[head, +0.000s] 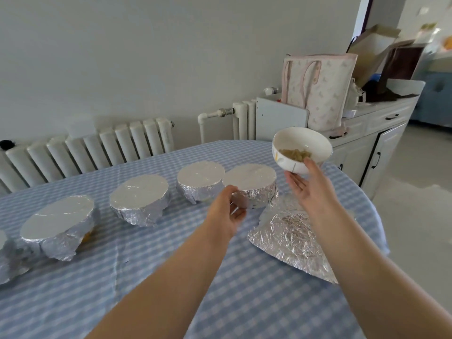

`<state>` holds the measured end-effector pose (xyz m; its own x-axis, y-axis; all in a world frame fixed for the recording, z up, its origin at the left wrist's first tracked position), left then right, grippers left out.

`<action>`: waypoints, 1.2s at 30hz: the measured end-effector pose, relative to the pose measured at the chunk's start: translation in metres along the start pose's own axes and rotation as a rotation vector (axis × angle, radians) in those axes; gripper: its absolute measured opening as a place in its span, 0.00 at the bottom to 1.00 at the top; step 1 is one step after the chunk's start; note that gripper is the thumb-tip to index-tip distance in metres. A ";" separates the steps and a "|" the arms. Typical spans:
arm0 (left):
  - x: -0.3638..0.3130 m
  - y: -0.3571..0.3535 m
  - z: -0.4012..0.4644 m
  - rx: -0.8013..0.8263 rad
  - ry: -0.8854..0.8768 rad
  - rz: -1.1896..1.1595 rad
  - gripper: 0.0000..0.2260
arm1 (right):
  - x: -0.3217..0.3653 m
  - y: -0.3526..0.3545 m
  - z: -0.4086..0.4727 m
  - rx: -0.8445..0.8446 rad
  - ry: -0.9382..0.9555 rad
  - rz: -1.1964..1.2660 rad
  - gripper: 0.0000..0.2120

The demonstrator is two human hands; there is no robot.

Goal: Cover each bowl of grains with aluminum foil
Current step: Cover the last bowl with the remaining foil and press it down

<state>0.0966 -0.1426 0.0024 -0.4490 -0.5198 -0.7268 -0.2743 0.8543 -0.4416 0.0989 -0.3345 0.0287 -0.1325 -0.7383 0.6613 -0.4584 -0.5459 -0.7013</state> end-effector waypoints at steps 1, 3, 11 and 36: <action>-0.001 -0.009 0.004 -0.005 -0.005 -0.007 0.05 | 0.005 0.002 -0.004 0.011 0.014 0.000 0.23; -0.002 -0.025 0.015 -0.023 -0.016 -0.022 0.06 | 0.011 0.005 -0.011 0.038 0.027 -0.009 0.21; -0.003 -0.061 0.061 -0.143 -0.036 -0.022 0.06 | 0.010 0.017 -0.028 0.083 -0.027 -0.042 0.18; 0.010 0.007 0.028 0.038 -0.092 -0.040 0.13 | -0.024 0.019 -0.090 0.126 -0.220 -0.404 0.23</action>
<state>0.1143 -0.1416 -0.0231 -0.3577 -0.5529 -0.7526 -0.2574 0.8331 -0.4896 0.0147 -0.2912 0.0235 0.2297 -0.5158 0.8253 -0.3230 -0.8404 -0.4353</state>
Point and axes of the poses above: each hand's wrist, its own z-axis towards the middle knuckle, its own y-axis out of the back of the hand, x = y × z, the point moved 2 cm from there along z, towards the middle knuckle, and after that the axes turned 4 degrees about -x, right-handed, at the moved point
